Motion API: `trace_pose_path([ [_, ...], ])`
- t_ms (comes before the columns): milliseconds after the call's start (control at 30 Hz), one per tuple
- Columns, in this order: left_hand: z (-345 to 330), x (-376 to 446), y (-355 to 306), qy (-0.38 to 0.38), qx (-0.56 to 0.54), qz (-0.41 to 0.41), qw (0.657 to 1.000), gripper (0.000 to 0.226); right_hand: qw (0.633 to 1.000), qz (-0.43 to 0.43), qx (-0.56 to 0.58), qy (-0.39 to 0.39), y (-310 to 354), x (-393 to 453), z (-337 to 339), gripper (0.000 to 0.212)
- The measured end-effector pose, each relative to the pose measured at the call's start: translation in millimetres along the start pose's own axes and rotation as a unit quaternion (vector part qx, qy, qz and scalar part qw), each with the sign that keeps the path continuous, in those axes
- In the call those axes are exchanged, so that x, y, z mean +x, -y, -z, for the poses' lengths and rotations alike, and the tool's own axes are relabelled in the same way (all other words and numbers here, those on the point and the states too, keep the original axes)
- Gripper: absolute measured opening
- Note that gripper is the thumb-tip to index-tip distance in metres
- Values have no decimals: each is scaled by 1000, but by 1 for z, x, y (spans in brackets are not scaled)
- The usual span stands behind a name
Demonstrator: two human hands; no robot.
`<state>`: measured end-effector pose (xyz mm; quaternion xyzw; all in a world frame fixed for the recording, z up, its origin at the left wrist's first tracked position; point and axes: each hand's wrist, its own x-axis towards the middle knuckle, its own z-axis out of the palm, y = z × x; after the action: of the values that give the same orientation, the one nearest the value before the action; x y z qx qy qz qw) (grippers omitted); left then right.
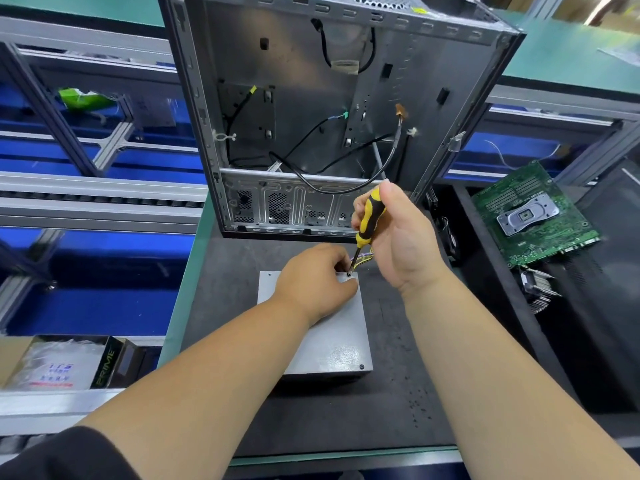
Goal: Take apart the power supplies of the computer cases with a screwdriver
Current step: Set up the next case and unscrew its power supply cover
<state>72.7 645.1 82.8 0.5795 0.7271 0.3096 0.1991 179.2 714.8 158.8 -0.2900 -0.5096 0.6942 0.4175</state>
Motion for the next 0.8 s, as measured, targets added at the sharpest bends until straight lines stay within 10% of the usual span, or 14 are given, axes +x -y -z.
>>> trace_pose_path([
  [300, -2, 1, -1, -3, -1, 3, 1000, 15, 999, -34, 22, -33, 2, 3, -13, 61],
  [533, -3, 1, 1, -6, 1, -1, 1000, 14, 999, -36, -5, -29, 5, 2, -5, 30],
  [800, -4, 2, 2, -10, 8, -11, 1000, 14, 996, -52, 32, -60, 12, 2, -6, 41],
])
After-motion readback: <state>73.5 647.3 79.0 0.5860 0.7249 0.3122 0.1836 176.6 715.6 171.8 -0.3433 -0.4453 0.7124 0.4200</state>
